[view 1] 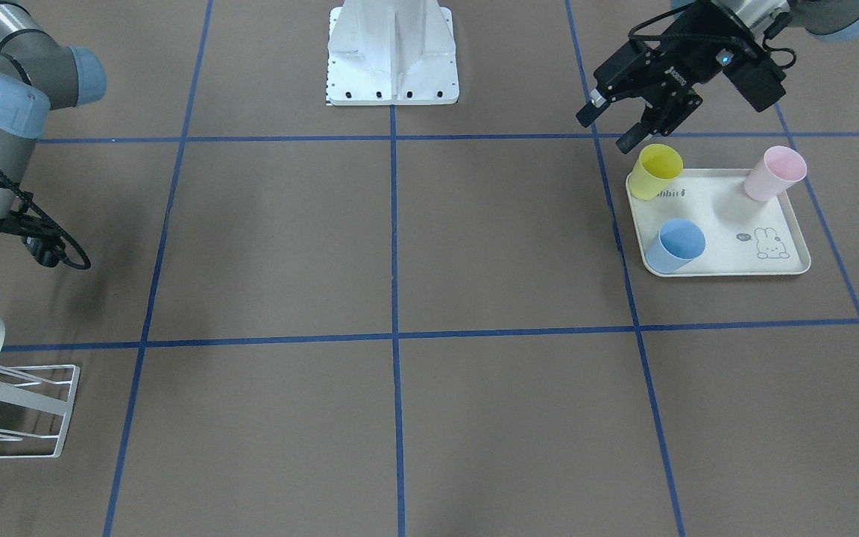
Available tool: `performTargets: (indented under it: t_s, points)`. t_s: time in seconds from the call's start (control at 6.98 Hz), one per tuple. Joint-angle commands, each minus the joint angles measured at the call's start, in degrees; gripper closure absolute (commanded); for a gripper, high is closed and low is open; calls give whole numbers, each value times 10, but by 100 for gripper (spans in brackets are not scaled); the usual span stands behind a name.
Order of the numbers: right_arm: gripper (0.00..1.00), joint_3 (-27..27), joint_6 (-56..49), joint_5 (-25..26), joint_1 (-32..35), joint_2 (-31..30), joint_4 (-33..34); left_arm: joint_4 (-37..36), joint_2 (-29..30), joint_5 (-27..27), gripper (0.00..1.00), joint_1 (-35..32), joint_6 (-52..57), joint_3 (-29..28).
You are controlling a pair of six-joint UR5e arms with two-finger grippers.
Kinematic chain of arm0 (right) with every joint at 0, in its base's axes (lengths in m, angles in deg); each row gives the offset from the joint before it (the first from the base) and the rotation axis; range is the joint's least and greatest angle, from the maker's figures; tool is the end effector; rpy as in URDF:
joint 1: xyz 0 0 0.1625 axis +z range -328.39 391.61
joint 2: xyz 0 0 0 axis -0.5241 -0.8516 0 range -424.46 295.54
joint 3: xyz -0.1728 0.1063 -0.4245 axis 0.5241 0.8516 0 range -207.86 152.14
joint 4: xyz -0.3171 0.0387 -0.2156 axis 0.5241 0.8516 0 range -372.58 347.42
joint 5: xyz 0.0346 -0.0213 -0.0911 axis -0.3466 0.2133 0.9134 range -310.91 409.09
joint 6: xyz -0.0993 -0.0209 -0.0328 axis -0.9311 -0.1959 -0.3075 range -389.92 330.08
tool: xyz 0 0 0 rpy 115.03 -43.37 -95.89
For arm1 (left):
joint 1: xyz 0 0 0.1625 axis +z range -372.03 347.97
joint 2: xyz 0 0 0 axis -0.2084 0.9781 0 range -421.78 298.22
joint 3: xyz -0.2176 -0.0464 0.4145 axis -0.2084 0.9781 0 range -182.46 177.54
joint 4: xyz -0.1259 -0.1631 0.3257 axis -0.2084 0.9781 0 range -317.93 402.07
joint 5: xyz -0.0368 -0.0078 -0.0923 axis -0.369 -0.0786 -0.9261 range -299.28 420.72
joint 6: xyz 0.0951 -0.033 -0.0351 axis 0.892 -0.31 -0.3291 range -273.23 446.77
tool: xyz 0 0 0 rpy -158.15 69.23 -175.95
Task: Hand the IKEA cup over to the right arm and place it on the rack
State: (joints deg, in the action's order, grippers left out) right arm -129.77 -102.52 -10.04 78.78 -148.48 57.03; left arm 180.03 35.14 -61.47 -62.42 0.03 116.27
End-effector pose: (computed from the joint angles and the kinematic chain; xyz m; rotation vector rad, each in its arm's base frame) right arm -0.2211 -0.5151 0.5294 0.5677 0.7640 -1.7046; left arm 0.2287 -0.3963 0.3297 0.2303 1.4637 -0.2574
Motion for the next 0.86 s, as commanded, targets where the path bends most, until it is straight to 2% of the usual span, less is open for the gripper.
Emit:
performTargets:
  t_s: [0.0, 0.14, 0.29, 0.57, 0.72]
  points:
    - [66, 9, -1, 6, -5, 0, 0, 0, -1, 0, 0, 0, 0, 0]
    - [51, 14, -2, 9, -8, 1, 0, 0, -1, -1, 0, 0, 0, 0]
    - [30, 14, -1, 10, -9, 2, 0, 0, -1, 0, 0, 0, 0, 0]
    - [19, 14, 0, 14, -9, 5, 0, 0, -1, -1, 0, 1, 0, 0]
    - [11, 14, 0, 14, -9, 10, 0, 0, -1, 0, 0, 1, 0, 0]
